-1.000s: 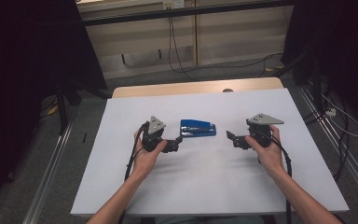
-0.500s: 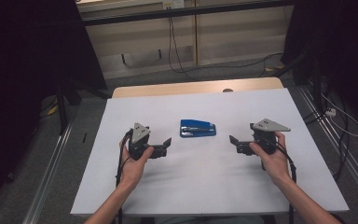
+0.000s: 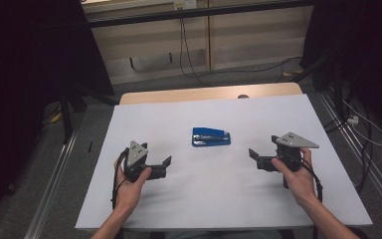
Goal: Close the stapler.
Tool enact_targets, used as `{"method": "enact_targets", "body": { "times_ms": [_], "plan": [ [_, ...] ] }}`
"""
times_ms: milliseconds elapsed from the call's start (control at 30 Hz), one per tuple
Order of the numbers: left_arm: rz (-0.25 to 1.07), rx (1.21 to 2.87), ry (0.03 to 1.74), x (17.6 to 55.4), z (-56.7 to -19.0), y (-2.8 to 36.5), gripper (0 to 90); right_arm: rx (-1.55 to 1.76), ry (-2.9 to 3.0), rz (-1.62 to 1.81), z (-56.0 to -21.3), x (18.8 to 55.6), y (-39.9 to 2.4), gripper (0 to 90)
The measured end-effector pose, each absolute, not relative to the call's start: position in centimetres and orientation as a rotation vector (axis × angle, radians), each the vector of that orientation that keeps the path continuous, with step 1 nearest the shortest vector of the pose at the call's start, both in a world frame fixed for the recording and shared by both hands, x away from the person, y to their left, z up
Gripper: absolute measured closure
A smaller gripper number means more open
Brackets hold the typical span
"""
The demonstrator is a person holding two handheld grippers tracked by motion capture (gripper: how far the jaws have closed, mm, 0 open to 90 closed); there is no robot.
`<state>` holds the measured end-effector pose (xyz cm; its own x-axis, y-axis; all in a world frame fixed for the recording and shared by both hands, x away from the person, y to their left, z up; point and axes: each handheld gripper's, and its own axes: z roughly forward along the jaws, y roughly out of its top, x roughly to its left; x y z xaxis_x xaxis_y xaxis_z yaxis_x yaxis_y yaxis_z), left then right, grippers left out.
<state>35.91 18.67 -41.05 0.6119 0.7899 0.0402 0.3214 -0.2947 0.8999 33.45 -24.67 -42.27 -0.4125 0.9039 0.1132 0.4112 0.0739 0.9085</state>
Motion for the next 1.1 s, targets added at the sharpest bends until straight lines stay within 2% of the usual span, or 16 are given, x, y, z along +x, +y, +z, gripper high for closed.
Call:
{"method": "enact_targets", "body": {
  "times_ms": [767,1100],
  "plan": [
    [0.614,1.836,0.940,31.9,-41.4,21.7,3.6,1.318,1.802,1.237,-42.6,29.0,-27.1,4.0],
    [0.616,1.895,0.943,31.0,-42.1,22.2,3.7,1.321,1.813,1.210,-43.4,27.2,-27.6,4.0]
  ]
}}
